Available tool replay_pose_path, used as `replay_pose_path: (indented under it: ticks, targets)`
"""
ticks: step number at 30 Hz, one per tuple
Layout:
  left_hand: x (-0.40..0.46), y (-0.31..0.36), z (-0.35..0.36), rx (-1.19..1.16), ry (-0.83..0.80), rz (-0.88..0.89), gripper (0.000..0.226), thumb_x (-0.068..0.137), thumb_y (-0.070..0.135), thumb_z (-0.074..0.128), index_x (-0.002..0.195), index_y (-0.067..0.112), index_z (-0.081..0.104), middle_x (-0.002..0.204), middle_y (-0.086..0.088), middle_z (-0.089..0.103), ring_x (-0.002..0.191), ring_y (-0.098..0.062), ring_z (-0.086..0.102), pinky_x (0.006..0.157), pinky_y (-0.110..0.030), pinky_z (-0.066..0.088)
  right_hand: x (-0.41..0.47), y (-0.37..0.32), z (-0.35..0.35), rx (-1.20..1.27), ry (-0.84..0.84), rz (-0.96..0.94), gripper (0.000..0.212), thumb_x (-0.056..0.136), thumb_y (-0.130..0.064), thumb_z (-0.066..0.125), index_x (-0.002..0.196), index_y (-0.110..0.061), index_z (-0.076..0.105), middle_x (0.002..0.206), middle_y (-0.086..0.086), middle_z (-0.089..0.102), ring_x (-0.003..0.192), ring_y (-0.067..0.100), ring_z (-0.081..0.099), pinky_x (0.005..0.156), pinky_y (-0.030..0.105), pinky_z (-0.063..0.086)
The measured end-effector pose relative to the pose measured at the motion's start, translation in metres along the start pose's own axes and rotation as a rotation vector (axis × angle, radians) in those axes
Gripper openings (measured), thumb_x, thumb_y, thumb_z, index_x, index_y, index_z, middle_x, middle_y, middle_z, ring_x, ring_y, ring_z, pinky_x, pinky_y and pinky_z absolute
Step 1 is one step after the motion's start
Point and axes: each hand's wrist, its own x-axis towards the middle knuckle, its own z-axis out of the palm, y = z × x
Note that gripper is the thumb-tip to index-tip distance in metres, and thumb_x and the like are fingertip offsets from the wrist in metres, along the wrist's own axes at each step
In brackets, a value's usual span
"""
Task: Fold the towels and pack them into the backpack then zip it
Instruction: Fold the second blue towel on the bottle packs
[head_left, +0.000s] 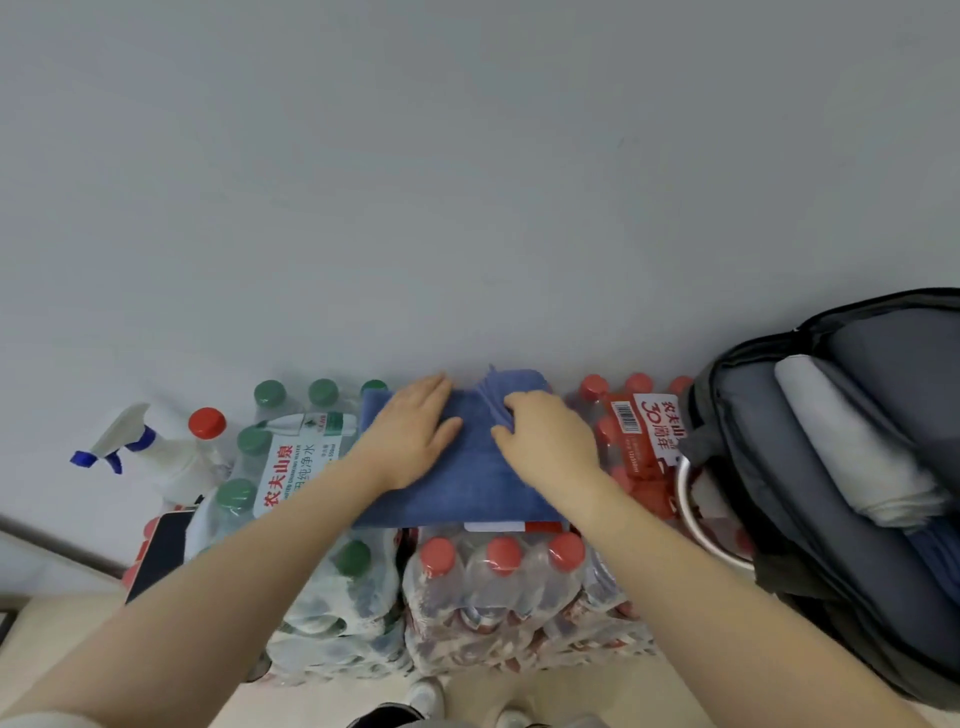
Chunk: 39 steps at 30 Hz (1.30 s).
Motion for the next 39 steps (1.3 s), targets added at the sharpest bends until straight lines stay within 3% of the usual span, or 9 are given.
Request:
replay_pose_path:
  ticks: [9,14,19,24,30,33,35,37,39]
  targets:
    - [0.006,-0.040,-0.022,0.230,-0.103,-0.179,0.048,0.093,0.048,0.036,0.123,0.012,0.048,0.129,-0.008,0.051,0.125,-0.027,0.037,0.100,-0.039,0.033,-0.007,-0.028,0.026,-0.050,-0.022,-0.094,0.037,0.098,-0.033,0.035,0.097,-0.006,0.059,0.100,0.010,0.063,0.082,0.025,0.057,0.065,0.032,0.039]
    - [0.017,-0.040,-0.032,0.253,-0.172,-0.230,0.050,0.085,0.058,0.047,0.099,0.011,0.057,0.112,-0.012,0.060,0.115,-0.030,0.041,0.091,-0.037,0.034,-0.003,-0.006,0.036,0.044,0.043,-0.202,0.068,0.085,-0.047,0.015,0.122,-0.010,0.058,0.120,0.009,0.061,0.111,0.025,0.053,0.103,0.035,0.034]
    - [0.013,-0.056,-0.051,-0.090,-0.272,-0.341,0.044,0.065,0.052,0.073,0.084,0.016,0.058,0.096,-0.007,0.065,0.096,-0.027,0.057,0.083,-0.032,0.045,-0.005,-0.006,0.059,-0.236,-0.030,-0.156,0.091,0.071,-0.059,-0.008,0.149,-0.015,0.006,0.158,0.000,0.007,0.146,0.016,0.003,0.113,0.030,-0.010]
    - [-0.006,-0.056,-0.067,-0.188,-0.241,-0.292,0.020,0.085,0.025,0.060,0.073,0.021,0.046,0.078,-0.002,0.057,0.074,-0.022,0.053,0.068,-0.028,0.039,0.005,-0.009,0.067,-0.290,-0.013,-0.066,0.096,0.064,-0.059,-0.014,0.149,-0.016,-0.001,0.159,-0.001,0.001,0.146,0.015,-0.001,0.116,0.036,-0.008]
    - [-0.008,-0.034,-0.066,-1.073,-0.231,-0.405,0.006,0.092,0.013,0.051,0.096,0.012,0.048,0.063,-0.004,0.060,0.048,-0.011,0.058,0.053,-0.022,0.052,0.008,-0.011,0.069,-0.322,-0.048,-0.052,0.089,0.068,-0.057,-0.014,0.149,-0.019,-0.006,0.159,-0.003,-0.004,0.146,0.016,-0.005,0.116,0.038,-0.009]
    - [0.005,-0.008,-0.062,-1.241,-0.194,-0.350,0.007,0.091,0.015,0.054,0.090,0.008,0.050,0.054,-0.002,0.060,0.047,-0.012,0.056,0.048,-0.021,0.050,0.008,-0.006,0.060,0.098,-0.002,-0.053,0.075,0.084,-0.051,0.004,0.144,-0.015,0.031,0.155,0.003,0.020,0.144,0.018,0.015,0.118,0.036,0.006]
    - [0.013,0.013,-0.056,-1.268,-0.127,-0.356,0.021,0.090,0.014,0.057,0.107,0.006,0.047,0.053,-0.002,0.061,0.042,-0.009,0.057,0.043,-0.020,0.049,0.005,-0.003,0.048,0.621,0.182,0.022,0.037,0.097,-0.027,0.030,0.109,-0.012,0.061,0.132,0.007,0.048,0.123,0.019,0.043,0.109,0.030,0.028]
    - [0.019,0.032,-0.046,-1.245,-0.091,-0.325,0.049,0.089,0.012,0.057,0.131,0.007,0.031,0.060,-0.007,0.060,0.038,-0.007,0.056,0.042,-0.019,0.050,0.006,0.004,0.035,0.788,0.318,0.235,0.026,0.096,-0.017,0.039,0.079,-0.017,0.058,0.102,0.005,0.058,0.093,0.015,0.053,0.092,0.034,0.040]
    - [0.021,0.045,-0.032,-1.178,-0.109,-0.243,0.070,0.090,0.013,0.055,0.143,0.014,0.010,0.067,-0.007,0.061,0.043,-0.007,0.059,0.049,-0.020,0.052,0.006,0.010,0.024,0.918,0.225,0.418,0.029,0.087,-0.045,0.046,0.073,-0.022,0.057,0.091,0.004,0.062,0.086,0.019,0.058,0.088,0.039,0.044]
